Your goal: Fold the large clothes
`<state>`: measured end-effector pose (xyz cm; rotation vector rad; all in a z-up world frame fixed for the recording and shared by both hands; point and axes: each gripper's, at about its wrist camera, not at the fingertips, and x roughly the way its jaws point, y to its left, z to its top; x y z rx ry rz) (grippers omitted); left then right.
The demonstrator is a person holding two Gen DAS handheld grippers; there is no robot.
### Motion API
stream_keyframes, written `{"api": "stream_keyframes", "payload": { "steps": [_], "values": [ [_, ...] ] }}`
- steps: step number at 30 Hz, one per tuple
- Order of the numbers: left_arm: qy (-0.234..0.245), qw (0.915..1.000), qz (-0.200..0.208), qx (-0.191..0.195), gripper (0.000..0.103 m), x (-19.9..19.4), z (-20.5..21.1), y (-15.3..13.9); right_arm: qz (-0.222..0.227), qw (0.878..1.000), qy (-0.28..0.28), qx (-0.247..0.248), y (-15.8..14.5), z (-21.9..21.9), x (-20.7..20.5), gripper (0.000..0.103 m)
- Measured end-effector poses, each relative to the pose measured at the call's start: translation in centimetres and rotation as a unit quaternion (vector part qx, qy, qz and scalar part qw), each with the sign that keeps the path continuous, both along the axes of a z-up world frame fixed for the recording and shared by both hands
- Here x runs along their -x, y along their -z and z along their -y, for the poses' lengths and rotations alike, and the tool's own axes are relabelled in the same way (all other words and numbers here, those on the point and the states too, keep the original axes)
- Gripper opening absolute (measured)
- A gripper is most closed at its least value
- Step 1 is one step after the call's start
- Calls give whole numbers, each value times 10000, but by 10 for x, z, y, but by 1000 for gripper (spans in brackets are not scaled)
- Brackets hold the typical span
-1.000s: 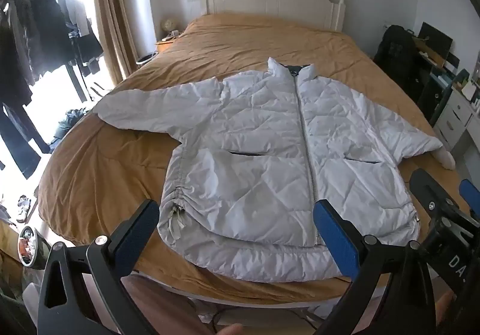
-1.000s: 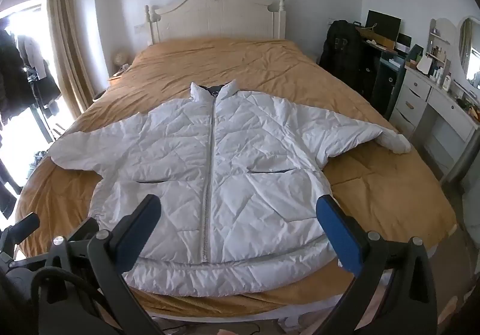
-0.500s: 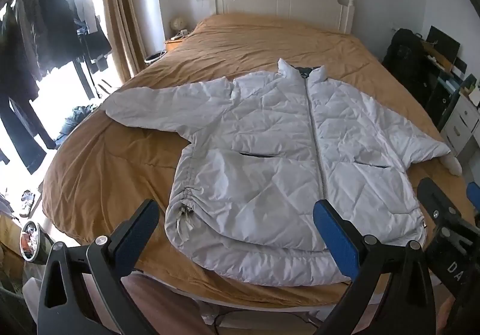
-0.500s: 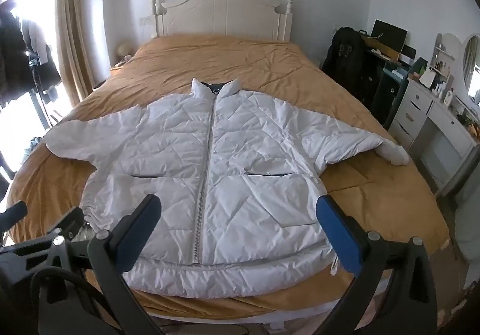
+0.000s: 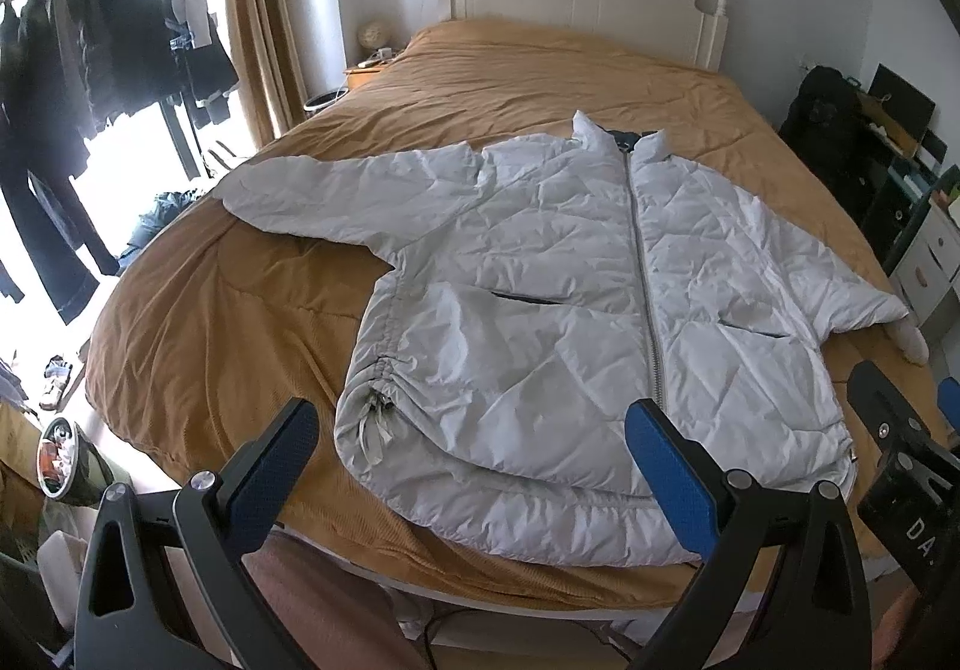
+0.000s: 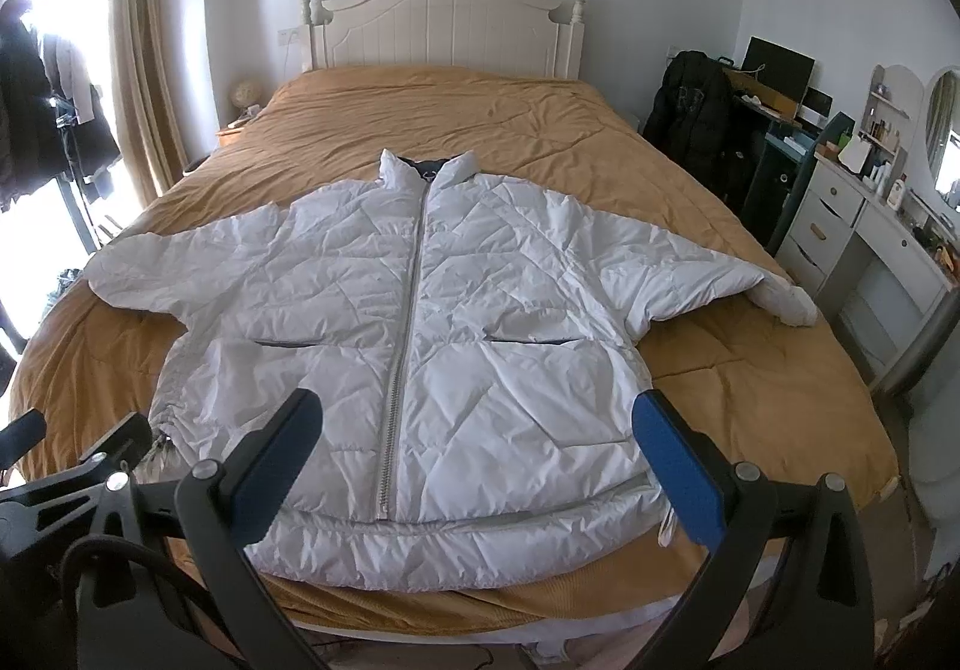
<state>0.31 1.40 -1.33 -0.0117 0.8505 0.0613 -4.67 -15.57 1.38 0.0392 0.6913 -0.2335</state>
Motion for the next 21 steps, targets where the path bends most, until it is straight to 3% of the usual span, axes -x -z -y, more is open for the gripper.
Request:
{"api": "stream_keyframes", "payload": {
  "steps": [21],
  "values": [
    [94, 9999, -43, -56, 102, 1, 7, 4, -67, 9999, -37, -68, 6, 1, 1, 103]
  ]
}}
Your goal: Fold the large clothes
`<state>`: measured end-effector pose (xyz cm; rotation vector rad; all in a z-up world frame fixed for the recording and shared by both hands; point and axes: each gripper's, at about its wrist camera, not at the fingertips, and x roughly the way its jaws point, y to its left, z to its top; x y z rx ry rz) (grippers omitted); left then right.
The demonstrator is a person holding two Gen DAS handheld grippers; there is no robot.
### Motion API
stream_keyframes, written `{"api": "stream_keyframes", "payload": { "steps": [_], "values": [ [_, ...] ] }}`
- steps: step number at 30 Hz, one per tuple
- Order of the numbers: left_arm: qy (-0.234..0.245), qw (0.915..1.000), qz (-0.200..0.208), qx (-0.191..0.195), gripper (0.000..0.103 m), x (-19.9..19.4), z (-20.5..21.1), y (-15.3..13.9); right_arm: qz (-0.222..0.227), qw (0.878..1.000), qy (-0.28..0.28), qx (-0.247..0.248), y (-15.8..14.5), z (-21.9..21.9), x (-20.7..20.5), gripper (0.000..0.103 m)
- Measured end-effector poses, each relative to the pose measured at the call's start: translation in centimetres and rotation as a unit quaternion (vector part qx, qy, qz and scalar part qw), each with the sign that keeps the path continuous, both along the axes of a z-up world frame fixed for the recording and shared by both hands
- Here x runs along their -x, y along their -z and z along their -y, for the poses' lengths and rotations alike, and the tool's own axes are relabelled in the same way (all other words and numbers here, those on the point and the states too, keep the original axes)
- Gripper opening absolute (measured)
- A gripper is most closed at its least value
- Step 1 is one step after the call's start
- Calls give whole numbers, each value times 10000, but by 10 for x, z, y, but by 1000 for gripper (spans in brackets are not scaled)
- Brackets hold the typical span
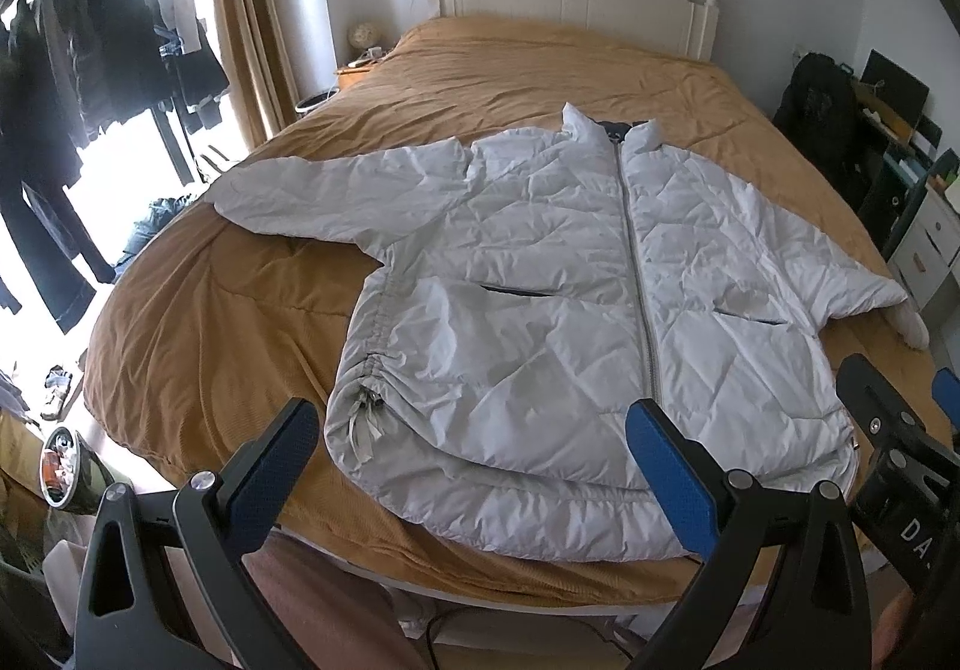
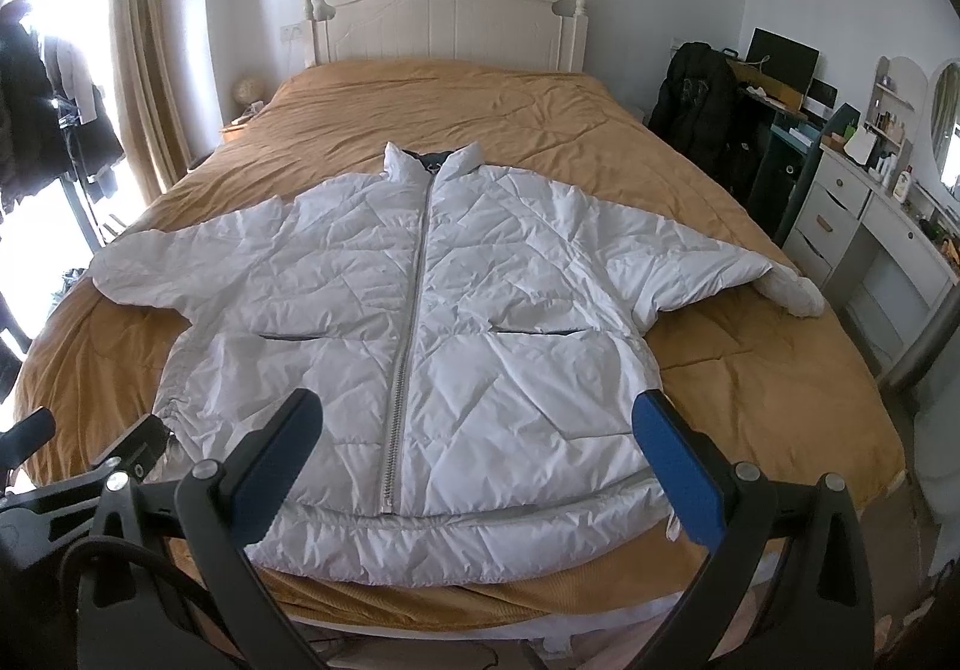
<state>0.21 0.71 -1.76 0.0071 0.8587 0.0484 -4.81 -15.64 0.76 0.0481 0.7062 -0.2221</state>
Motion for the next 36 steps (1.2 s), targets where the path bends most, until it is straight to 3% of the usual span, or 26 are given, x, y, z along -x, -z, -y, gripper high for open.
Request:
{"api": "stream_keyframes", "payload": {
  "steps": [36],
  "values": [
    [-6, 10000, -57, 18, 102, -2, -2, 6, -79, 10000, -23, -6, 7, -1, -1, 103]
  ]
}}
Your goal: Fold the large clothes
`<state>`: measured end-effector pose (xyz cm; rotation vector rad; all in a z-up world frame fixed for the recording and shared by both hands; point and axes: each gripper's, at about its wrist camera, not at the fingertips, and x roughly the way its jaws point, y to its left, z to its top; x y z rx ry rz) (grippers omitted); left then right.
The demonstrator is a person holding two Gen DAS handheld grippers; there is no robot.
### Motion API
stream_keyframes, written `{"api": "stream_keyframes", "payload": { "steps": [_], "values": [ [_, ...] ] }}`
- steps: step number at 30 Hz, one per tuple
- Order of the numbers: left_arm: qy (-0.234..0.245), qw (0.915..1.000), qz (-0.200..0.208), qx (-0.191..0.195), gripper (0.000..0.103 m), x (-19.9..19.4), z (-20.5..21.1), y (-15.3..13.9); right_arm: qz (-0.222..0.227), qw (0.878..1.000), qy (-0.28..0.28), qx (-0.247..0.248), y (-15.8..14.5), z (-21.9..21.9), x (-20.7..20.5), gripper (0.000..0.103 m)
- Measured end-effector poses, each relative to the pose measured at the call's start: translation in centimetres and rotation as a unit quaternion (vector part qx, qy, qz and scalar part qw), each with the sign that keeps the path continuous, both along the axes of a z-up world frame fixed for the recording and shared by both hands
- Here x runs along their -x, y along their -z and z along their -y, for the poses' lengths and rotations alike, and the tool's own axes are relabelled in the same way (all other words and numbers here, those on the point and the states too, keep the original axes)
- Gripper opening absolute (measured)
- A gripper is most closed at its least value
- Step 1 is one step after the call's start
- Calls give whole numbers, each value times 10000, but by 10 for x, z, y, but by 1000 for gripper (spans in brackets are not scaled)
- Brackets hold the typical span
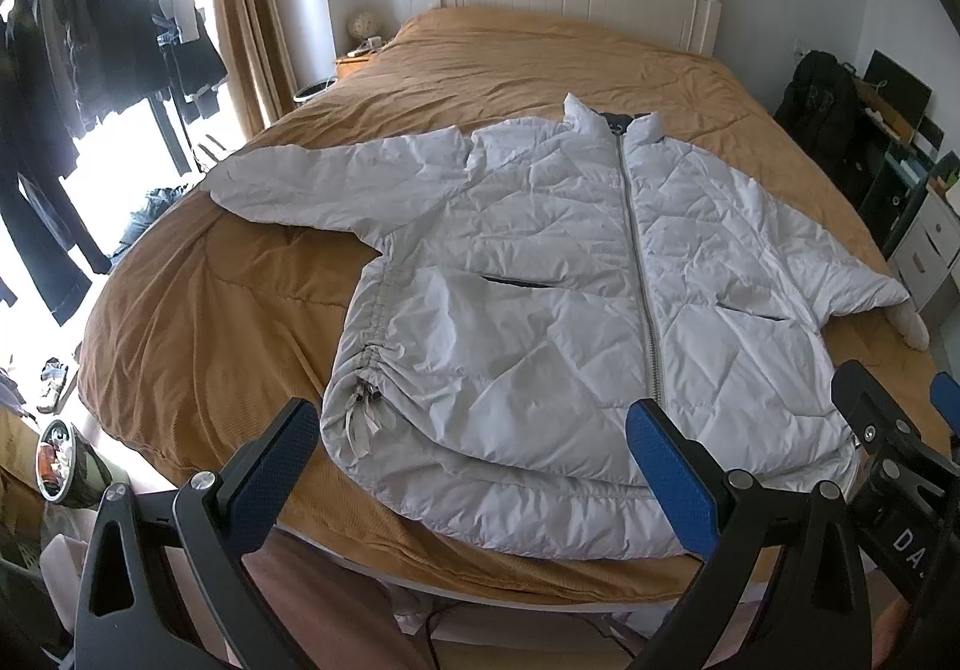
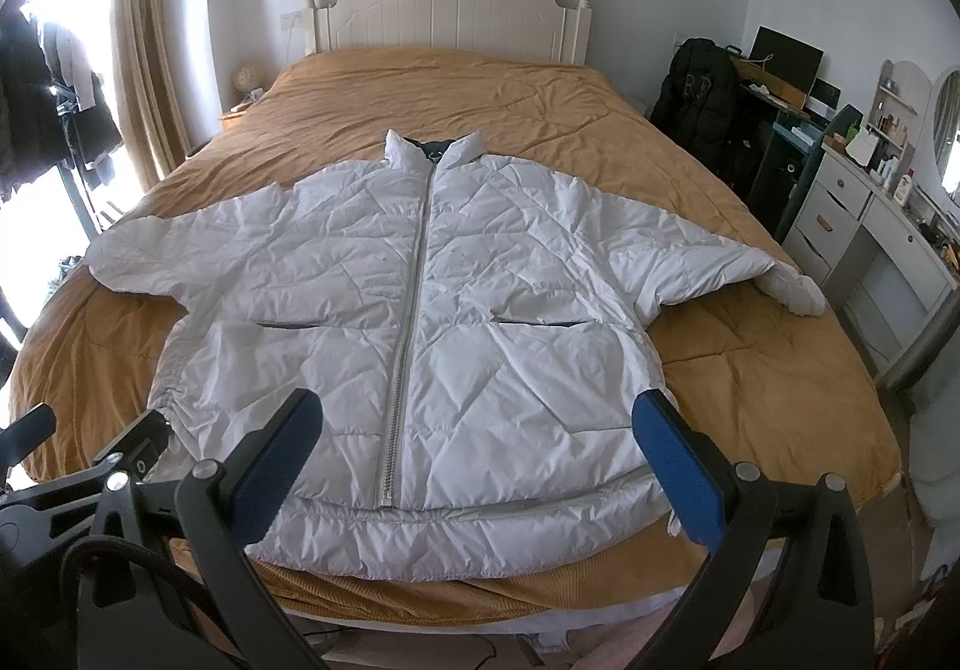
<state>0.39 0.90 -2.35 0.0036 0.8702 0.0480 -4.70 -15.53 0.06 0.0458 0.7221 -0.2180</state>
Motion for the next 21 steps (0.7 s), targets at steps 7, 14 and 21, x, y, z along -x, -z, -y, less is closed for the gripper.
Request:
{"api": "stream_keyframes", "payload": {
  "steps": [7, 14, 21],
  "values": [
    [2, 10000, -11, 8, 102, 0, -1, 0, -10, 10000, -2, 11, 2, -1, 0, 103],
    [-2, 10000, -16, 17, 102, 0, -1, 0, -29, 10000, -2, -5, 4, -1, 0, 103],
    [-12, 10000, -25, 6, 102, -1, 0, 4, -88, 10000, 8, -31, 11, 0, 4, 103]
  ]
}}
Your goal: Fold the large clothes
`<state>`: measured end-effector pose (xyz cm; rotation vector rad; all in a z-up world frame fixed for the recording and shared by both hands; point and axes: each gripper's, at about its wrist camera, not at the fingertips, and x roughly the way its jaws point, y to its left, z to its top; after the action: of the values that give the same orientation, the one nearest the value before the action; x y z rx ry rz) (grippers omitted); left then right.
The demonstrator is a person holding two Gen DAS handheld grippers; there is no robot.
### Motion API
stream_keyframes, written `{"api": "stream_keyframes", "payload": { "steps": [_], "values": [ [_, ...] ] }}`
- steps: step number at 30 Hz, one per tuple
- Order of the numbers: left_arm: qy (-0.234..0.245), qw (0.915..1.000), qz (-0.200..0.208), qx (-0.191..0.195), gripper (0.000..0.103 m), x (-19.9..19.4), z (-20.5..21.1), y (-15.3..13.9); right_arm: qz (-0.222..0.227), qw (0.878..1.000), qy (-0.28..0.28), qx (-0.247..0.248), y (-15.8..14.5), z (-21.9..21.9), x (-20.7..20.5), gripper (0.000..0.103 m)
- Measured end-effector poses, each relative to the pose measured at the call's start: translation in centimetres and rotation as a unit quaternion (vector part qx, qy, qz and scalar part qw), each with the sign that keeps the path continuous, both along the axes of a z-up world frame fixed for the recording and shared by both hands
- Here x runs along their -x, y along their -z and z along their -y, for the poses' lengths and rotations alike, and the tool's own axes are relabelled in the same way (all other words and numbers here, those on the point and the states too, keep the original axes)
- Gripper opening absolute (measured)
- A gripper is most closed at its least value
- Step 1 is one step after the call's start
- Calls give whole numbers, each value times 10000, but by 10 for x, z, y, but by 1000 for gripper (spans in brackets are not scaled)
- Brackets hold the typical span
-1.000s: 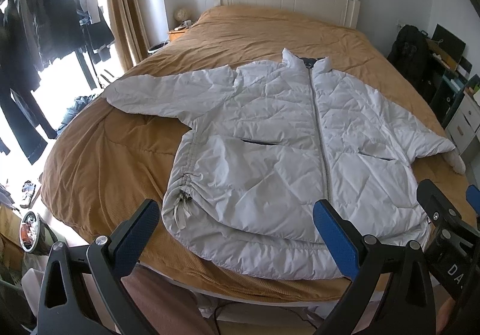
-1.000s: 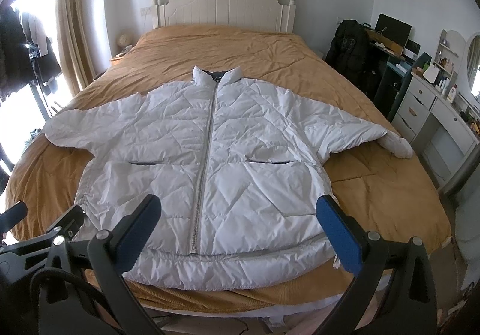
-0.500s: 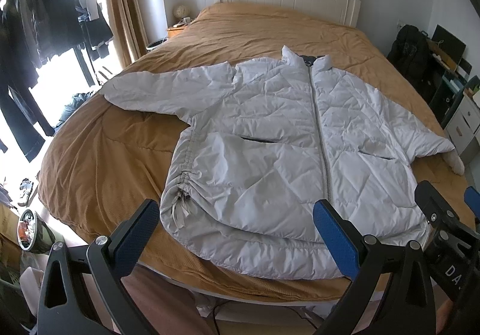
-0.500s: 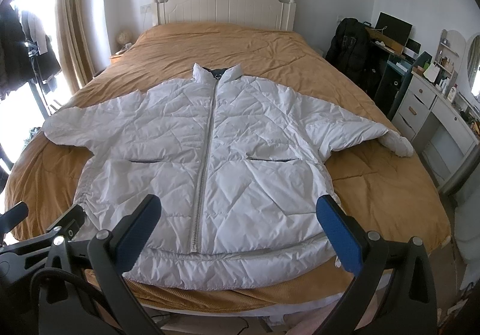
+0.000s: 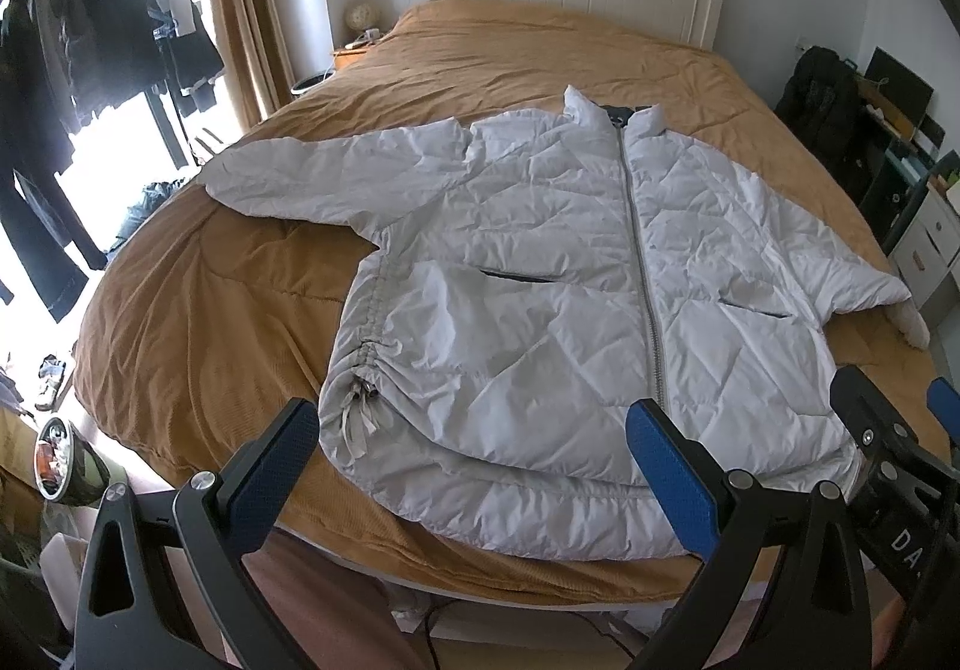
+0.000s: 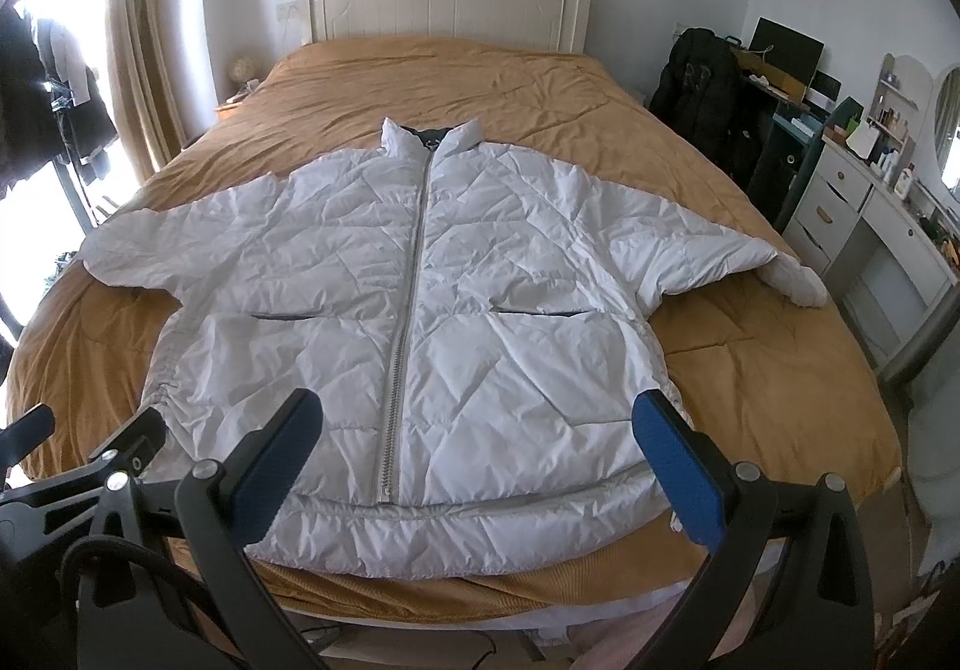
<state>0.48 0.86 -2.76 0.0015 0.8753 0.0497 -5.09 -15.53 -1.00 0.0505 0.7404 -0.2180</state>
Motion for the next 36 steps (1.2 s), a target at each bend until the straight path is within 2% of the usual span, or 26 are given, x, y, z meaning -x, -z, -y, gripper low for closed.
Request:
{"api": "stream_keyframes", "payload": {
  "steps": [8, 14, 18, 19, 23, 24, 26, 28, 31, 32, 34, 36],
  "values": [
    [-104, 9997, -139, 184, 102, -5, -5, 9, -31, 10000, 10, -16, 5, 0, 2, 103],
    [-159, 9995, -225, 166, 102, -12, -14, 16, -169, 9999, 0, 12, 5, -3, -9, 103],
    [-394, 9987, -233, 231, 102, -34, -42, 20, -327, 9994, -63, -22, 9, -6, -25, 103],
    [-522, 9979, -262, 276, 102, -43, -55, 23, -334, 9994, -91, -29, 13, -6, -28, 103],
    [-1069, 9892, -442, 900, 102, -98, -136, 39, -560, 9984, -88, 13, 24, -3, -60, 98],
    [-1264, 9851, -438, 1082, 102, -114, -161, 43, -662, 9978, -86, 23, 30, -2, -69, 98],
    [-1703, 9715, -462, 1582, 102, -152, -220, 54, -807, 9967, -77, 26, 39, 0, -83, 98],
    [-2111, 9609, -439, 1739, 102, -191, -271, 64, -931, 9956, -43, 52, 48, 2, -98, 98],
    [-2631, 9529, -537, 1412, 101, -252, -329, 80, -1169, 9931, 21, 123, 64, 5, -121, 98],
    [-2783, 9516, -593, 1162, 100, -272, -342, 86, -1232, 9923, 45, 141, 67, 5, -126, 98],
    [-2816, 9543, -682, 730, 100, -310, -362, 96, -1367, 9903, 161, 208, 76, 9, -138, 98],
    [-2822, 9535, -810, 682, 100, -344, -382, 110, -1548, 9873, 268, 251, 86, 12, -150, 98]
  ]
}}
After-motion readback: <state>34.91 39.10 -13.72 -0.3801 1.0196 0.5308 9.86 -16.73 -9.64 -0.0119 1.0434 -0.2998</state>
